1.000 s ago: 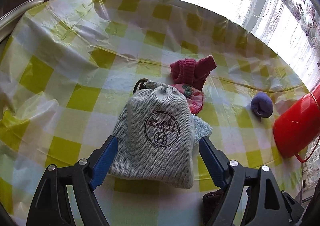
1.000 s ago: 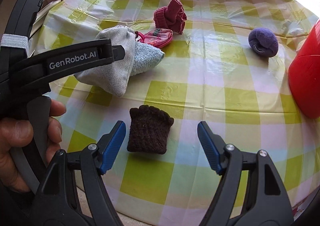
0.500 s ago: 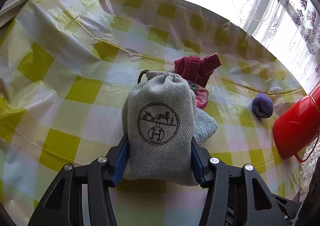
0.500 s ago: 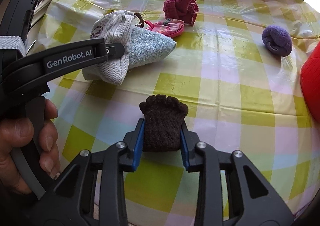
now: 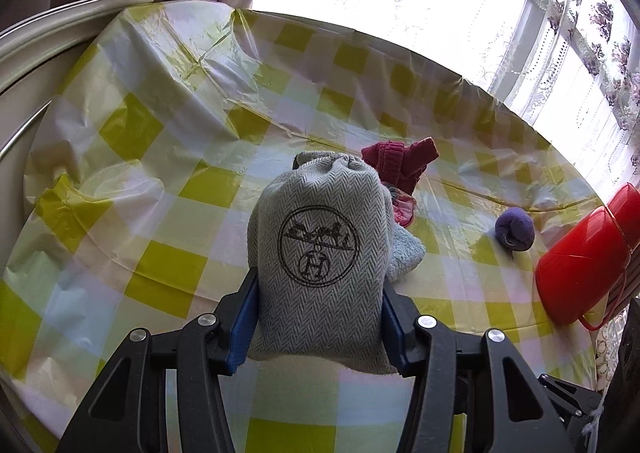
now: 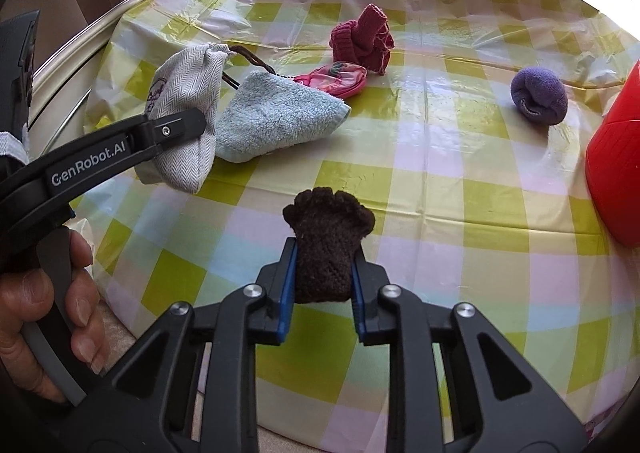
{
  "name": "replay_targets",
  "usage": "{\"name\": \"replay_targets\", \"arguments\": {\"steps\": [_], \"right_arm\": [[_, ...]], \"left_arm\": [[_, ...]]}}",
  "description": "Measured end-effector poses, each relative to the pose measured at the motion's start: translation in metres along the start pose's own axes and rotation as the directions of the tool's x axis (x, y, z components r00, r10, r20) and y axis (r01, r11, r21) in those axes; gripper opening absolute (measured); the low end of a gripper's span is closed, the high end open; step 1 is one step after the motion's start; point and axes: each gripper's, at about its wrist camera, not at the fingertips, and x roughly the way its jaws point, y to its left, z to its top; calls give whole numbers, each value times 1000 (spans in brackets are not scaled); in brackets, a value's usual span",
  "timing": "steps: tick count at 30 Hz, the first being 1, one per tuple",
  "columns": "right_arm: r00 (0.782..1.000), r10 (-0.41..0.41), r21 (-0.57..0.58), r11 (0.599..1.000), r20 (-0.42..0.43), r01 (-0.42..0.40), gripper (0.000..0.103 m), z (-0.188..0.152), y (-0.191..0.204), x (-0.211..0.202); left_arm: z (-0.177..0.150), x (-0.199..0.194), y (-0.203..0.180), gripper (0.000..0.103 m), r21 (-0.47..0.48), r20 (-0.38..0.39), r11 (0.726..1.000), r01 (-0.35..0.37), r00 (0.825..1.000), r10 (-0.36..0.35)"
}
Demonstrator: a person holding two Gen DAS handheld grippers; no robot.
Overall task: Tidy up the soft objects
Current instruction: 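Grasp the grey drawstring bag with the left tool while the right tool grasps the brown knit sock, then carry the grey bag and brown sock into the white box and open both tools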
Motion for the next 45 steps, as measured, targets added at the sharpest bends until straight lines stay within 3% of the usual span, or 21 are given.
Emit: {"name": "replay_targets", "arguments": {"steps": [16, 27, 35, 45], "right_arm": [[998, -21, 90, 996, 58, 16, 27, -24, -44, -50], [993, -69, 177, 983, 91, 52, 27, -47, -95, -95], [986, -140, 250, 962, 95, 113, 27, -76, -147, -135], [955, -284, 386, 893, 84, 231, 27, -132, -233, -199]], "left_arm": [[-29, -39, -63, 54, 81, -9, 993, 87, 996, -86], [-51, -54, -130, 54, 188, -45, 963, 191, 982, -186], [-76, -66, -195, 54, 298, -94, 911, 286, 958, -270], [-111, -85, -288, 54, 429, -177, 796, 426, 904, -389]]}}
